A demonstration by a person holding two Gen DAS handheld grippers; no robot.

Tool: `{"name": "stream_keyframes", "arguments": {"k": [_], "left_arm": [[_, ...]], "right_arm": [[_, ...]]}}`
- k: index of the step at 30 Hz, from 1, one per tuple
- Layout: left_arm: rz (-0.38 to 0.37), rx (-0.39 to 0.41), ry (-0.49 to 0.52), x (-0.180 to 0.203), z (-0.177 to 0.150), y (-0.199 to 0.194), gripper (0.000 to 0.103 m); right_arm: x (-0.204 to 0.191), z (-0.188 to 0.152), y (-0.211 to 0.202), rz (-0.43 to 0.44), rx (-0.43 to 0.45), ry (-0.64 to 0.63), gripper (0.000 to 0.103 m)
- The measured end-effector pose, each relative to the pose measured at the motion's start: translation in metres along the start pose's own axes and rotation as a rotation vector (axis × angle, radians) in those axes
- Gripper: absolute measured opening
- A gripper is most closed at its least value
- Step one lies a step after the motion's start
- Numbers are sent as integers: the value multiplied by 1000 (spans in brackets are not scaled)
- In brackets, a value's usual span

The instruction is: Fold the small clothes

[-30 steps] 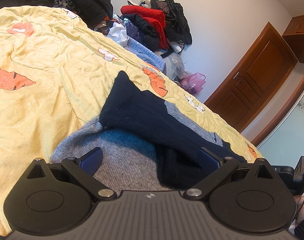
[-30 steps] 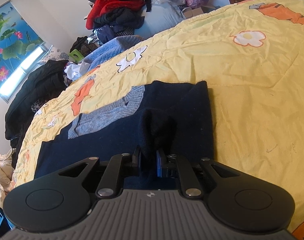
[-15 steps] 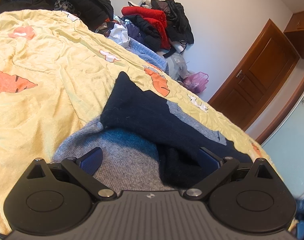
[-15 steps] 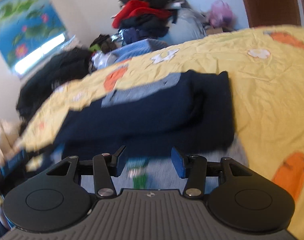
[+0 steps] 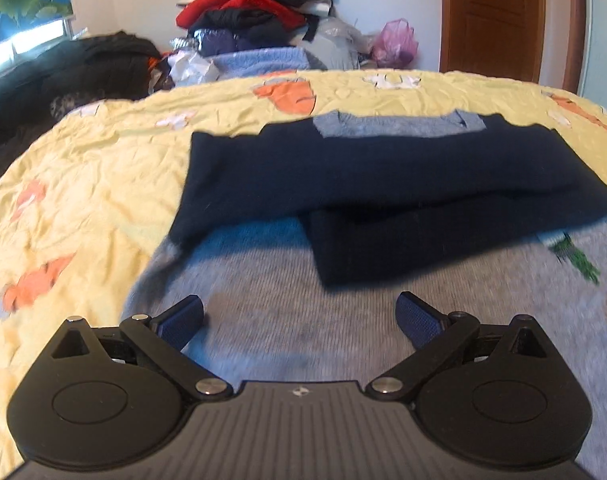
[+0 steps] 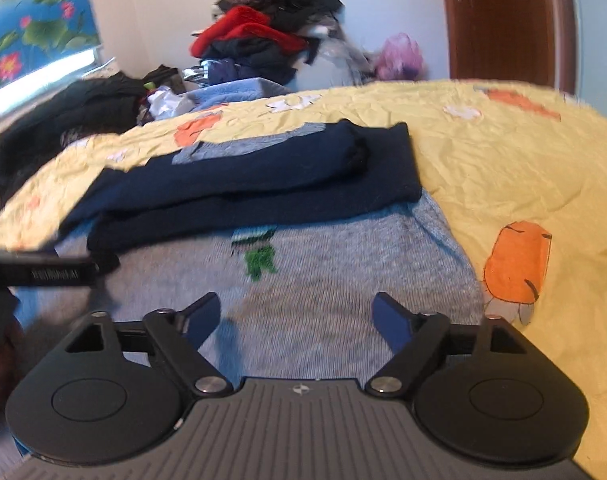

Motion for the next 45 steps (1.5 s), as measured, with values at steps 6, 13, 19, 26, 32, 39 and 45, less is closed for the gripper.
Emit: {"name": "stream_keyframes", "arguments": {"k": [6,13,19,26,32,39,45], "left_arm": [[-47,-63,-57,-4,-30,-33,103],[-69,43,-35,0,-58,-52,103],[-71,49,-36,1,-58,-52,103],[-67,50,-38,1,-58,-52,103],[-57,41,-35,2,-59,-54,103],[-109,7,-29,2,-76,-81,103],[-124,61,1,5,-93,-89,103]], "right_arm": [[-6,-3,3,8,-7,-36,103],[-8,-4,2,10,-7,-36,103],[-13,-11,-17,20,-69,-14,103],[-23,-39,-34,-11,-41,-140,103],[-26,-40,-32,-36,-42,-156,103],[-25,-40,-32,-27,-40,-144,103],[-23,-39,-33,-24,-39,-140,103]]}}
Point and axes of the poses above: each gripper's, at about its wrist camera, not at the fingertips, and y roughly the way its jaws point, x to its right, z to its top, the point moved 3 cm from there along y, roughly the way its jaws point, and after that the axes turned 9 degrees about y, right-handed, at the moved point
